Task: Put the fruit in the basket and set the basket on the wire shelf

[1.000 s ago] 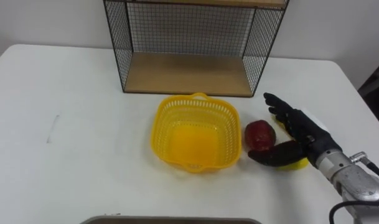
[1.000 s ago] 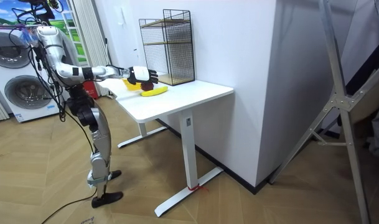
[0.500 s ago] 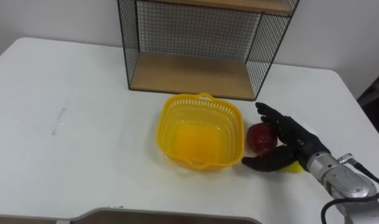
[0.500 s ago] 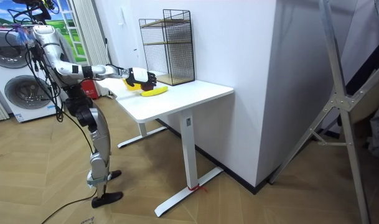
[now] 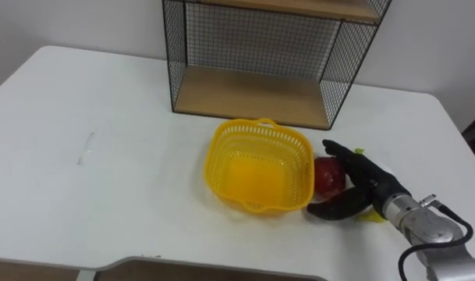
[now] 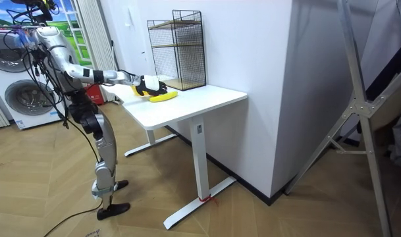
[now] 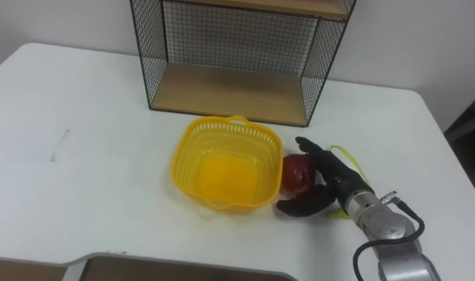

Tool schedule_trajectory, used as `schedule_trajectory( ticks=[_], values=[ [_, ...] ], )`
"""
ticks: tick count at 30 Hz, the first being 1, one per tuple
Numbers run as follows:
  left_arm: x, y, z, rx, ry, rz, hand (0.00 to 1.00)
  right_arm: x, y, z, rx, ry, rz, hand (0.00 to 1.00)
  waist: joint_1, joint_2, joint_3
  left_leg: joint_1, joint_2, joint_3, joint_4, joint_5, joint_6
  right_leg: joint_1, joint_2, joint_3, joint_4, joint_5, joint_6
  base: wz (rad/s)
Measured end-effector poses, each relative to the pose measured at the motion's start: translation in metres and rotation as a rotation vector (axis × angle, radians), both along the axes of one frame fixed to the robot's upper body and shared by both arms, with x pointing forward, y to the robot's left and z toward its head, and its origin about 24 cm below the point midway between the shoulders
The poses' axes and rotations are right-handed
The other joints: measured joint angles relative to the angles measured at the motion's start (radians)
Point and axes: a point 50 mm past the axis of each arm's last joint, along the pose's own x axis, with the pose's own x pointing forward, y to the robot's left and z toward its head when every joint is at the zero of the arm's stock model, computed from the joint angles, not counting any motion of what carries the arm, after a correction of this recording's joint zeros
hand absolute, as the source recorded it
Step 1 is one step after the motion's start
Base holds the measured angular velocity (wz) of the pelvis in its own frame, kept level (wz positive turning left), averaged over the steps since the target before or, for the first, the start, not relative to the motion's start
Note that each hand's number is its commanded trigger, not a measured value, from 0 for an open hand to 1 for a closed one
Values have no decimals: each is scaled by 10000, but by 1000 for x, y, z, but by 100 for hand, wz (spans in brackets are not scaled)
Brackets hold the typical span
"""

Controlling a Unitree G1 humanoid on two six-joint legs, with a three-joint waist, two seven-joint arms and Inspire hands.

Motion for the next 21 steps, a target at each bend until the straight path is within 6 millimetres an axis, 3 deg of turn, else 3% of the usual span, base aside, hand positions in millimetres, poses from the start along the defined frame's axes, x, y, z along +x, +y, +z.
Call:
schedule_trajectory(
  ticks=[1, 2, 13, 21],
  values=[
    [1, 0, 0, -15, 3, -18, 0, 0, 0, -1, -94, 19, 11, 87, 18, 9, 0, 7, 0, 0, 15, -4, 3, 3, 4, 4, -9, 0, 1, 0],
    [1, 0, 0, -14, 7, -17, 0, 0, 0, -1, -169, 31, 31, 100, 18, 12, 1, 15, 0, 1, 22, -6, 4, 5, 6, 4, -15, 0, 1, 0],
    [2, -1, 0, -19, 81, 12, 0, 17, -6, 5, -1328, -446, -468, 100, 6, 212, -24, 11, -3, -24, 38, -6, 4, 54, 14, -5, 0, 1, 1, 0],
    [6, -1, -1, 9, 74, -26, 0, 20, -8, 3, -839, -412, -922, 100, 46, 196, -17, -14, -3, -20, 23, -10, 3, 22, 10, -8, -21, -1, 1, 0]
  ],
)
